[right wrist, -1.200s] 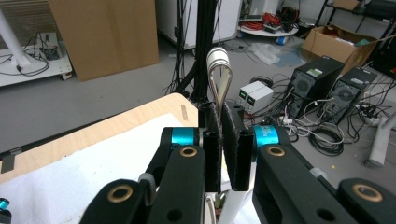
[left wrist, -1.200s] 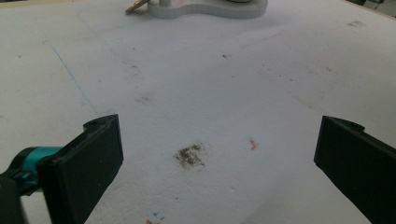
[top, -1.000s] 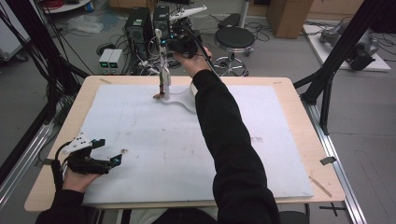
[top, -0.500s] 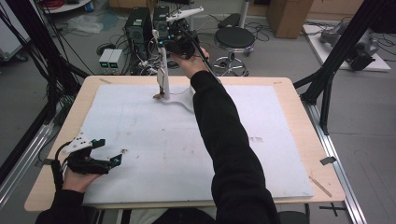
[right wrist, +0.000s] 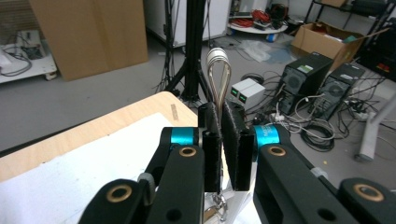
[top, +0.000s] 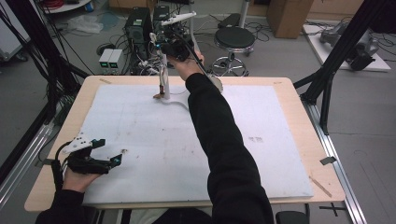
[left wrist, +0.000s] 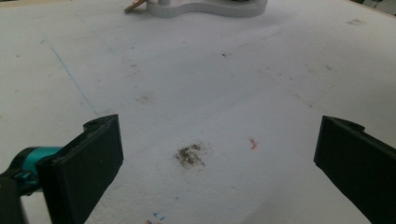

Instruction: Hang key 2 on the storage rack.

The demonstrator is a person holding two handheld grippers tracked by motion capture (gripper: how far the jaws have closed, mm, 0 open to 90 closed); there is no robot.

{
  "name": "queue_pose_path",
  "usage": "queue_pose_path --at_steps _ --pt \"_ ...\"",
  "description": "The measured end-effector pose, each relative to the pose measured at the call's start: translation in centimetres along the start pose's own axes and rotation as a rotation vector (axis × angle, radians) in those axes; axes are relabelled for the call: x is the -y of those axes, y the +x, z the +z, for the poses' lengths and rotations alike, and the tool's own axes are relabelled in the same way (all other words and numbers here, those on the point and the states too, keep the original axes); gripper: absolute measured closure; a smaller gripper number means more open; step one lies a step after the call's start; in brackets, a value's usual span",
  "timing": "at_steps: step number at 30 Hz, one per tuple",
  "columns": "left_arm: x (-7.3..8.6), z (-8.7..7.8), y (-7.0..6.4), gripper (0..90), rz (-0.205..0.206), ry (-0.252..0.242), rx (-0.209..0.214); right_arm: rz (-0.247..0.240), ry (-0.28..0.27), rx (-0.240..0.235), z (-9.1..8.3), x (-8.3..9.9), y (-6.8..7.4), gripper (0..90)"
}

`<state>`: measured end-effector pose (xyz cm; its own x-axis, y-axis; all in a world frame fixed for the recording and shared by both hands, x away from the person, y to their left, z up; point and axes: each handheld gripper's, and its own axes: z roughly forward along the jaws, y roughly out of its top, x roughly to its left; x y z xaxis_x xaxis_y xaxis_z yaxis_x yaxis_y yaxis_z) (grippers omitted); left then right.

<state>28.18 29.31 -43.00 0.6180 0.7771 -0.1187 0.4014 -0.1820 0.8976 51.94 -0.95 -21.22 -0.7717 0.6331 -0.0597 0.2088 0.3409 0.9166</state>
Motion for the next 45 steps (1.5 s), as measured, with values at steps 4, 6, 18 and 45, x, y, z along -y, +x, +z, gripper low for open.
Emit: queue_pose_path --at_steps 4,6,18,45 --pt "0.0 0.0 0.0 1.7 -0.002 0.000 0.000 0.018 -0.014 -0.011 -0.3 0.1 -0.1 50.2" --pt "0.1 0.0 0.0 1.7 -0.003 0.002 0.000 0.029 -0.027 -0.022 -1.0 0.3 -0.4 35.2" --pt "0.0 -0.1 -0.1 1.7 -0.002 0.003 -0.006 -0.039 0.102 0.056 -4.3 3.4 -2.4 0.5" --pt "0.0 -0.2 -0.2 1.7 -0.002 0.005 -0.014 0.011 0.137 0.107 -11.7 9.0 -5.6 0.5"
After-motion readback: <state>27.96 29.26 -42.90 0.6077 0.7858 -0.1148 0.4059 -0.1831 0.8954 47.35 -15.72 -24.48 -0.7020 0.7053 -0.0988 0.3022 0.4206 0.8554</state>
